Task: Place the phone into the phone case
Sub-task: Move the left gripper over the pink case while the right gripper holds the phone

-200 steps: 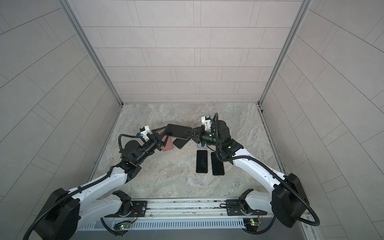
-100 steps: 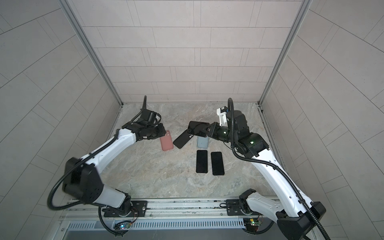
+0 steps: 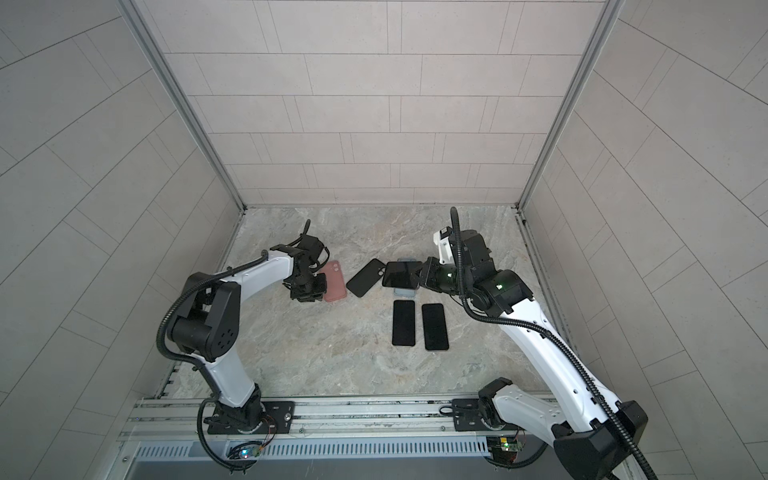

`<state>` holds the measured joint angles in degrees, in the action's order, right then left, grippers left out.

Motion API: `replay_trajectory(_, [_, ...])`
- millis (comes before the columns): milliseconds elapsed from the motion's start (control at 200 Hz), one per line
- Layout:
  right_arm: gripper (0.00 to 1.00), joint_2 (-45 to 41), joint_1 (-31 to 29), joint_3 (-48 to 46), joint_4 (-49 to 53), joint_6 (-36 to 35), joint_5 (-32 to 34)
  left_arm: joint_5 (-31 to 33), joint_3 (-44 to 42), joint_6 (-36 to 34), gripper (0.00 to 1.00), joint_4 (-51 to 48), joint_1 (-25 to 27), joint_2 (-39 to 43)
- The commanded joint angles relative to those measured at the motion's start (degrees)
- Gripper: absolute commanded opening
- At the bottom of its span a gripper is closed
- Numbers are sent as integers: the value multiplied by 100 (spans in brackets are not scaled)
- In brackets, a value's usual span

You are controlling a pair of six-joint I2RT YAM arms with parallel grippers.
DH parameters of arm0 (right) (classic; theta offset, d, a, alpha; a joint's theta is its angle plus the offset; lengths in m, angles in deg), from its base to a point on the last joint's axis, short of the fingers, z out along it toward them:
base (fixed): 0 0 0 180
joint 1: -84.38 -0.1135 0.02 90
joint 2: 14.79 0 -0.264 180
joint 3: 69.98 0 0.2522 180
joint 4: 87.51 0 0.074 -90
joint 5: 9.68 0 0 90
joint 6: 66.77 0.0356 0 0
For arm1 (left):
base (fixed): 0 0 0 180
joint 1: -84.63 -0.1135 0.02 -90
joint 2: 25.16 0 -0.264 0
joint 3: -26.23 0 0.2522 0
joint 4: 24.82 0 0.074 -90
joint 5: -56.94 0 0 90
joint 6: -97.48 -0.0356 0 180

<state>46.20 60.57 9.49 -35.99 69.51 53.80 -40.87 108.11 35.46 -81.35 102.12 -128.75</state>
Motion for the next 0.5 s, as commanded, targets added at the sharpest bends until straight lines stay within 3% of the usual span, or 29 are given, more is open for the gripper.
replay_trajectory(0, [0, -184, 30, 4, -292, -24, -61, -9, 189, -30, 31, 136, -139, -269])
replay_trajectory(220, [0, -243, 28, -110, -357, 55, -39, -225, 832, -183, 31, 101, -314, -671])
replay_trajectory(495, [0, -340, 30, -285, -427, 134, -7, -291, 968, -153, 30, 204, -378, -720])
